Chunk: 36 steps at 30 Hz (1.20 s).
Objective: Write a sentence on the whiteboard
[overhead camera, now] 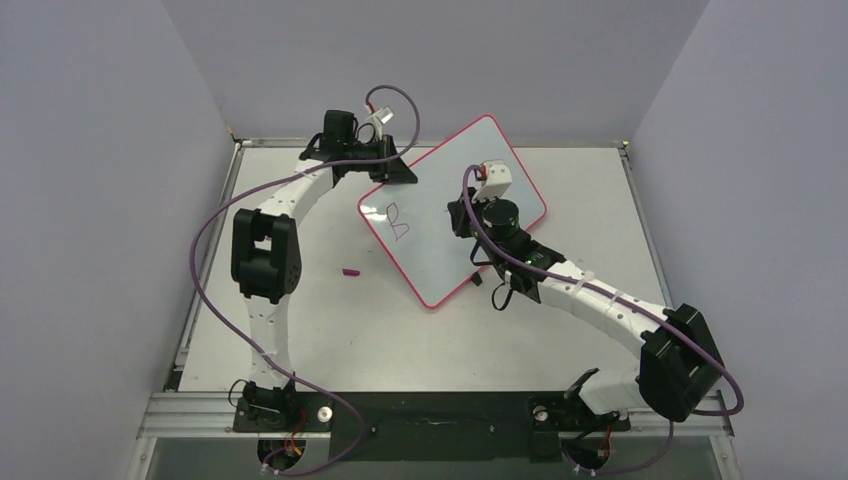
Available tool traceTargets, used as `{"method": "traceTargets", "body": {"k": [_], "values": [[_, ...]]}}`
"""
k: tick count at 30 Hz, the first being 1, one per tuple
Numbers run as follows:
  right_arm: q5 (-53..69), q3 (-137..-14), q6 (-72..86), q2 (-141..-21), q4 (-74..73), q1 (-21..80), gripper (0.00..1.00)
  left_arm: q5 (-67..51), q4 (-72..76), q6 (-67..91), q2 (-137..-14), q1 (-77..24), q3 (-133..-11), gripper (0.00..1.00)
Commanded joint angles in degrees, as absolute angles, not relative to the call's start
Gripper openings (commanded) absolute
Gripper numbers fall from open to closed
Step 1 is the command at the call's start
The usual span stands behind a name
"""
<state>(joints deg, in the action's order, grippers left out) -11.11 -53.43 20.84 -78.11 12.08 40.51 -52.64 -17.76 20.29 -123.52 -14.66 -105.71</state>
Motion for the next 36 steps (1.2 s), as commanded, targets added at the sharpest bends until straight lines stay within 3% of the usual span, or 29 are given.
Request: {"method": "traceTargets", "body": {"k": [1, 36], "values": [[-10.7, -52.5, 19.5, -75.8, 13.3, 40.2, 0.00, -50.7, -18.6, 14.7, -122.9, -18.6, -107.2, 0.00], [3.9, -54.9, 16.0, -81.4, 19.9, 34.7, 0.00, -48.6, -20.0, 12.7, -120.9, -19.2, -107.3, 0.00]]}}
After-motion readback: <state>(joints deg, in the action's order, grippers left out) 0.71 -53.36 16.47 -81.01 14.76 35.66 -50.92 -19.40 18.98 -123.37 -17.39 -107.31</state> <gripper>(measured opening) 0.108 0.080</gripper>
